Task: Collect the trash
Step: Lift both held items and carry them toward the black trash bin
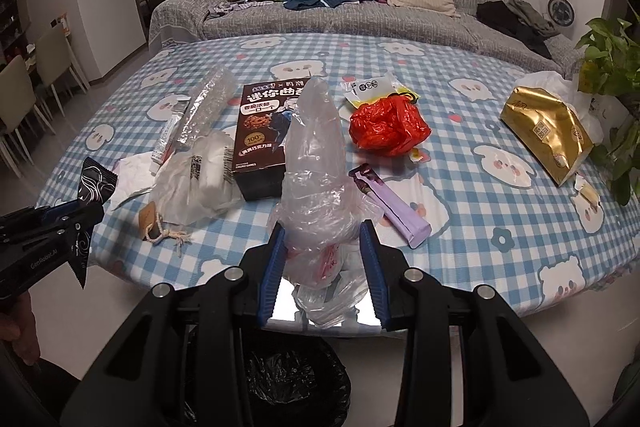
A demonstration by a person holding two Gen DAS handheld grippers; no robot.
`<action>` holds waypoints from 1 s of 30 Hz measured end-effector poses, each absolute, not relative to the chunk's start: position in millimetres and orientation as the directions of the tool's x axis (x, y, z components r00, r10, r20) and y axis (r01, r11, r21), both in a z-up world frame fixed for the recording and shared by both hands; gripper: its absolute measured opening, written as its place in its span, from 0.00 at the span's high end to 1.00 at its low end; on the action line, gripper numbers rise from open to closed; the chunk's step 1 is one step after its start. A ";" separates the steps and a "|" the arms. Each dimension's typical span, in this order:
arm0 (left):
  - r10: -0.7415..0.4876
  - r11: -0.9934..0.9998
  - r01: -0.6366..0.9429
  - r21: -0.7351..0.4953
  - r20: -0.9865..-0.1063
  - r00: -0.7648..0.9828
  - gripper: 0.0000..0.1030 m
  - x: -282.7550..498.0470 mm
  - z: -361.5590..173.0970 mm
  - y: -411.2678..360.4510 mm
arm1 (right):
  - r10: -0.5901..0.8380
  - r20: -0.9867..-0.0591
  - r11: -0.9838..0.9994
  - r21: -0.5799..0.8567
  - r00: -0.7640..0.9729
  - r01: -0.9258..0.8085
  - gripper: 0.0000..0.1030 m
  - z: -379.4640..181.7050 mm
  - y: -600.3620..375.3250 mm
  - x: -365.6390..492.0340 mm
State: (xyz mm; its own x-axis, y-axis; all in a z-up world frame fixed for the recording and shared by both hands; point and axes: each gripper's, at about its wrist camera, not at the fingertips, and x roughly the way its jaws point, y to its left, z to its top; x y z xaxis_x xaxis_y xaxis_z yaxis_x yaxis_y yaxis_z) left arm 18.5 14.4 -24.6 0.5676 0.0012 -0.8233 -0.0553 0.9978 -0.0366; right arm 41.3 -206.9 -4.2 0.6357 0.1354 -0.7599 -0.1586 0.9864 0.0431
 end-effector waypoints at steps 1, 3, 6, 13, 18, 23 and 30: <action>0.000 0.998 -0.054 -0.037 -0.822 0.570 0.71 14.8 -21.8 13.6 | 0.139 -0.762 0.986 0.050 0.633 -0.156 0.65 -2.5 -206.5 36.8; -0.004 0.998 -0.053 -0.042 -0.820 0.572 0.71 7.7 -16.6 12.4 | 0.140 -0.763 0.987 0.054 0.631 -0.154 0.65 -0.5 -206.6 29.1; -0.003 0.997 -0.056 -0.043 -0.816 0.578 0.71 -1.6 -8.8 11.7 | 0.140 -0.765 0.987 0.059 0.628 -0.148 0.65 2.7 -207.4 17.1; -0.008 0.998 -0.048 -0.044 -0.810 0.587 0.71 -24.0 3.6 6.2 | 0.135 -0.765 0.989 0.064 0.630 -0.135 0.65 15.0 -212.7 -10.6; -0.016 0.998 -0.043 -0.053 -0.796 0.606 0.71 -40.9 18.6 1.1 | 0.132 -0.756 0.989 0.061 0.642 -0.131 0.65 26.8 -215.8 -27.8; -0.028 0.997 -0.043 -0.068 -0.793 0.609 0.71 -50.6 29.2 0.5 | 0.134 -0.749 0.989 0.055 0.649 -0.141 0.65 39.8 -213.4 -38.5; -0.041 0.997 -0.030 -0.077 -0.775 0.631 0.71 -67.4 48.2 -4.4 | 0.135 -0.737 0.988 0.054 0.663 -0.142 0.65 53.2 -209.8 -53.0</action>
